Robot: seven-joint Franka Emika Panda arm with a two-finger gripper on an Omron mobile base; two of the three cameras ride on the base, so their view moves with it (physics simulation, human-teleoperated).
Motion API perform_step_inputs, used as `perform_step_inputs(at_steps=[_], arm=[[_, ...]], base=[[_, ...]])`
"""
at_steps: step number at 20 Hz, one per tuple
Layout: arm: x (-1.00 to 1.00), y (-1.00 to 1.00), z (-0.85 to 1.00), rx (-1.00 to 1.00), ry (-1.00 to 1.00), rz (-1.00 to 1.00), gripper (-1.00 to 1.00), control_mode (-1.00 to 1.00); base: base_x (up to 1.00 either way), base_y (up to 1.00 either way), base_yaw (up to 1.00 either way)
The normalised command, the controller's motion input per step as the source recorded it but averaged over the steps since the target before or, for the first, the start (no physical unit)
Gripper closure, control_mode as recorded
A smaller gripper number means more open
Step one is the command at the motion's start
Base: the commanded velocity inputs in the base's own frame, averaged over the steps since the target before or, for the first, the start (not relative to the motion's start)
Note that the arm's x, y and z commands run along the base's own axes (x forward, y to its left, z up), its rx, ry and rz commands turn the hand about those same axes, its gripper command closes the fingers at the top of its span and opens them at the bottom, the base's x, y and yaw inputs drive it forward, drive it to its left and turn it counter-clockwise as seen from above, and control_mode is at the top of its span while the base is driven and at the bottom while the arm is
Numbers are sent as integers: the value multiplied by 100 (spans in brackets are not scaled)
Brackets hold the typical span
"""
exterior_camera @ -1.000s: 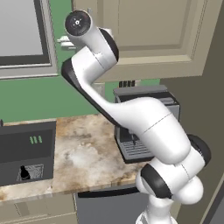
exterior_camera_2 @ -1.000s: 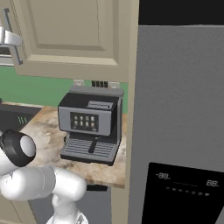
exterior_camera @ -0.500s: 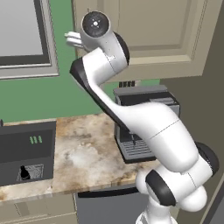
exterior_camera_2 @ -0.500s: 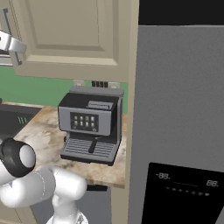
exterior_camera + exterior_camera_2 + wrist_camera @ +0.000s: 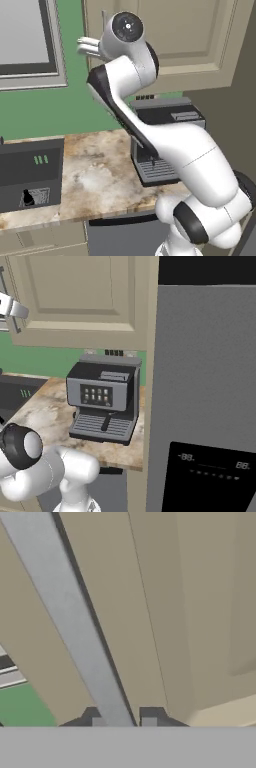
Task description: Open the cabinet, pick the kettle from the cabinet, and place it in the sink.
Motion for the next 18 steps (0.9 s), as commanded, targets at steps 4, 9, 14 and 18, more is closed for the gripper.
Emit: perform_step_inputs(at_steps=[4,9,14,18], arm=[[-37,-7,3,0,12,18,100,-100],[-44,-9,0,0,0,17,100,-100],[-49,-4,0,0,0,11,100,-100],[-53,-4,0,0,0,6,100,-100]], base=[[0,0,0],[0,0,0],[0,0,0],[0,0,0]])
